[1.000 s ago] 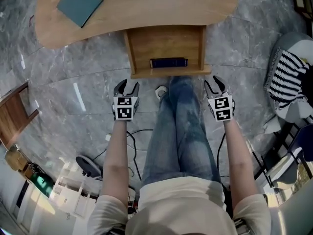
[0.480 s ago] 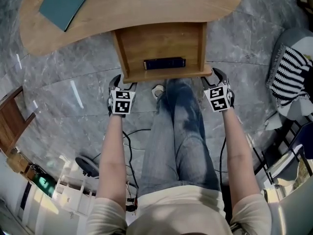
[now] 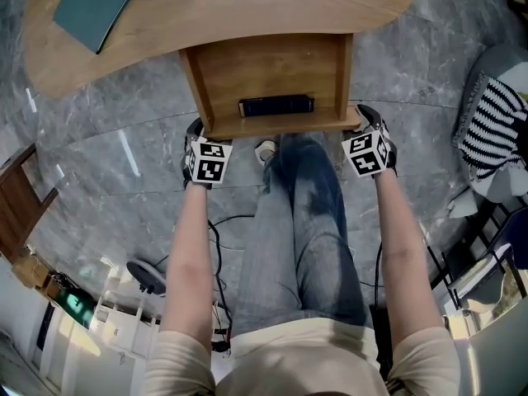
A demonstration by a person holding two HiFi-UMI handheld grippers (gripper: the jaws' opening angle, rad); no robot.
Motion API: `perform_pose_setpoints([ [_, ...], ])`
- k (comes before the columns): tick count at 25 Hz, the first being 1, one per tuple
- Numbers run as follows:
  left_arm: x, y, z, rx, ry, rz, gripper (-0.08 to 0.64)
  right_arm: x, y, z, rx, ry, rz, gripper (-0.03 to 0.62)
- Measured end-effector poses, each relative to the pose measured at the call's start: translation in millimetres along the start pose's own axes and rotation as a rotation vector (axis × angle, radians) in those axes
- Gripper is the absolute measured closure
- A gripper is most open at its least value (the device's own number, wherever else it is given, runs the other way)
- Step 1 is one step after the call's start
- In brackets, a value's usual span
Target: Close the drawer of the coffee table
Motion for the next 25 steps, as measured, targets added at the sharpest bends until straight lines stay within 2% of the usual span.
perform_pose_setpoints([
  [4,-2,0,-1,-0.015,-0.008,0.007,0.246,2,-2,-3,0.005,0.002,0.009,0.402],
  [9,-3,0,3,-0.008,-0.025,0.012,0.267,3,-4,-2,0.04,0.004,0.042,0.41],
  [14,-3,-2,12,-0.022,-0.033,0.033,0.279,1,-6,6,0.05,-0.005,0.031,0.412],
  [25,-3,-6,38,-0.003,0.012,0.048,0.282,-1,-13,31,0.088,-0.044,0.029,0.417],
])
Point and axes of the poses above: the fingertips, and each gripper's own axes: z backward along the fingers, x to its left, y out of its underside, the point moved 10 cm from there along z, backward along the fingers, and after that the axes turned 8 degrees about x, right-handed, at the moved point
